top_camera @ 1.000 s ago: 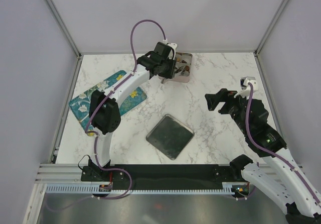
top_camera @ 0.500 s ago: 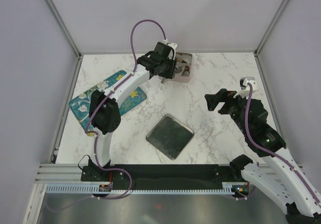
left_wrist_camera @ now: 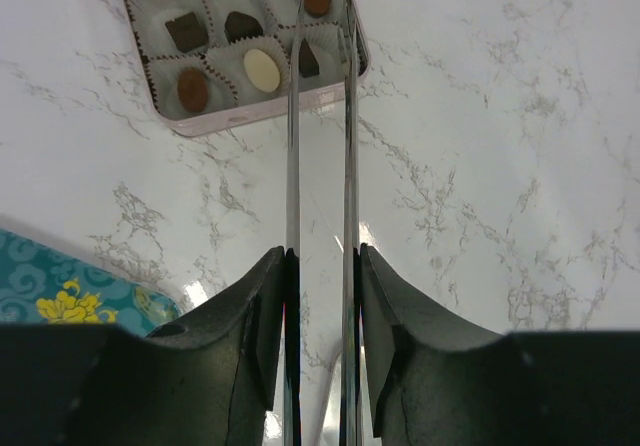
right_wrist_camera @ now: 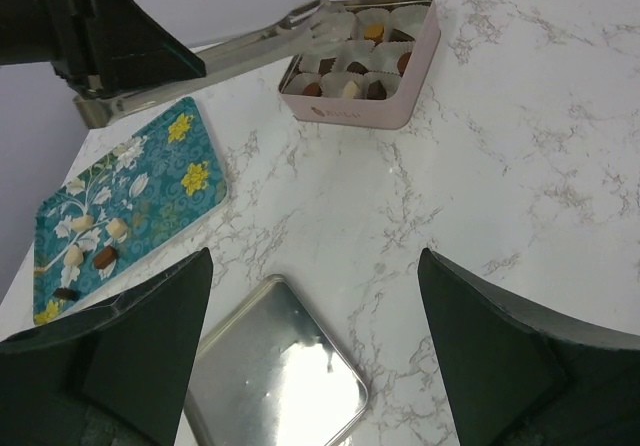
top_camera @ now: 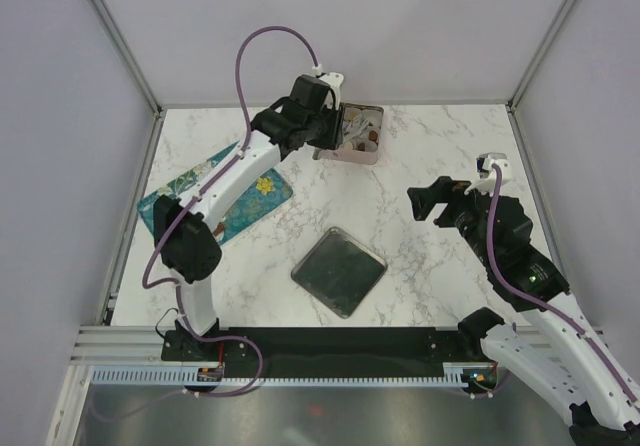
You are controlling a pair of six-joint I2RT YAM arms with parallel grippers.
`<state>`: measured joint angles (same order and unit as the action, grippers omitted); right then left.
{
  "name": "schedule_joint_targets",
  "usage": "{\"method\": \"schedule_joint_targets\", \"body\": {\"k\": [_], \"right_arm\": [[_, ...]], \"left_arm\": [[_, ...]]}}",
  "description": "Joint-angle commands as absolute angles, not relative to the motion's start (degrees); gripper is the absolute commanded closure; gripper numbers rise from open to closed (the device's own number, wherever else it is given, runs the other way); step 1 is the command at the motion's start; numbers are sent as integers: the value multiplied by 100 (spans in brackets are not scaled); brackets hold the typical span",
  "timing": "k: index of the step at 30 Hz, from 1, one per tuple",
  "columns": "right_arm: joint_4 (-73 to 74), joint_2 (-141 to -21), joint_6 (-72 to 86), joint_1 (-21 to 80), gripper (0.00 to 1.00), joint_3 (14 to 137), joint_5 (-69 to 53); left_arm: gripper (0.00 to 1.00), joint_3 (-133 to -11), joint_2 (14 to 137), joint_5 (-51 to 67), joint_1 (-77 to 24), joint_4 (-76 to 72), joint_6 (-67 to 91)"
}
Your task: Pack the chocolate
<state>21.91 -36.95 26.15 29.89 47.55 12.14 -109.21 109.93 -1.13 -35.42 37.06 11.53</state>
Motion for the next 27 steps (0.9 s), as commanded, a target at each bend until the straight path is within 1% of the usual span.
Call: {"method": "schedule_joint_targets", "body": {"k": [1, 4, 6, 9, 13, 15, 18, 20, 23, 24, 25, 27], "right_arm": [[2189, -3656, 2663, 3015, 8, 4781, 1204], [2215, -3630, 2707, 3015, 8, 4781, 1169], [2250, -3604, 2707, 3015, 8, 4781, 1143], [2303, -3568, 2690, 3015, 8, 4790, 1142], [2390, -3472, 2637, 3015, 8, 4816, 1283], [2408, -3428, 2637, 3015, 8, 4869, 1345], [2443, -3410, 2610, 3015, 8, 5001, 1406], [2452, -3393, 2610, 3023, 8, 5097, 1485], [2461, -3366, 2619, 3015, 8, 5220, 1678], [2461, -3358, 2628, 3015, 8, 5247, 1740], [2452, -3357, 2619, 3015, 8, 5282, 1775], [2461, -3375, 2610, 3015, 9, 5370, 1880]], "left_arm": [[59, -10663, 10100, -692, -3568, 3357, 1265], [59, -10215, 9634, -1018, -3577, 3357, 1485], [59, -9977, 9388, -994, -3577, 3331, 1468], [59, -9345, 8905, -556, -3577, 3024, 1135], [58, -8081, 8202, 427, -3577, 2050, 626], [58, -7876, 8113, 649, -3577, 1882, 554], [58, -7717, 8182, 975, -3621, 1583, 711], [59, -7568, 8287, 1028, -3761, 1163, 1141], [59, -7471, 8691, 1028, -4182, 1020, 1257], [59, -7506, 9006, 1028, -4297, 1020, 1257], [58, -7558, 9191, 489, -4394, 480, 1953], [58, -7855, 9769, 212, -4719, 344, 2117]]}}
